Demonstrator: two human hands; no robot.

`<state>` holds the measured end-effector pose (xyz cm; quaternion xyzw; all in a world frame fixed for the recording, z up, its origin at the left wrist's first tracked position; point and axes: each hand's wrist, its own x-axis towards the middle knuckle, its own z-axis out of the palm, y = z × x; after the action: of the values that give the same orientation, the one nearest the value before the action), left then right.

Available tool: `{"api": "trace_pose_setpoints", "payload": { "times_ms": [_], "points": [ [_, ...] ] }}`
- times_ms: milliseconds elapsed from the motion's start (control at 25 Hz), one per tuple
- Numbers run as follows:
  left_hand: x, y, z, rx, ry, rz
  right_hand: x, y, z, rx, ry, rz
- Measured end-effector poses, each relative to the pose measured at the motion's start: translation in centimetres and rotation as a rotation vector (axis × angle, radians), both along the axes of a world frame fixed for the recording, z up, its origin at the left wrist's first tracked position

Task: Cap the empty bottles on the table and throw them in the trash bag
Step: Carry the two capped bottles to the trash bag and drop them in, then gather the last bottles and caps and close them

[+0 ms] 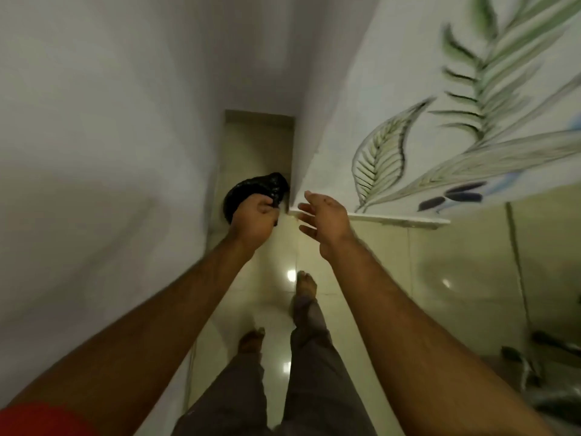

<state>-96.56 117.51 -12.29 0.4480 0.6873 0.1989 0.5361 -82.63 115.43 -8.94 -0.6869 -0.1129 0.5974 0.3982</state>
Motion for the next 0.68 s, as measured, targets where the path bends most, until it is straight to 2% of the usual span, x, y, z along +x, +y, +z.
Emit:
{"api": "trace_pose_setpoints", "payload": {
  "times_ms": [280, 400, 680],
  "points": [
    [7.8, -11.2, 15.0, 0.18, -0.194, -0.42, 6.3, -20.0, 14.2, 0.194, -0.23, -0.388],
    [13.7, -18.6, 21.1, 0.23, -0.337, -0.689, 10.2, -30.7, 20.4, 0.266, -0.381, -0.643],
    [21.9, -38.7, 30.6, 0.287, -0.574, -1.025, 11.0, -54.5, 28.6, 0.325, -0.578, -1.114]
  ]
}}
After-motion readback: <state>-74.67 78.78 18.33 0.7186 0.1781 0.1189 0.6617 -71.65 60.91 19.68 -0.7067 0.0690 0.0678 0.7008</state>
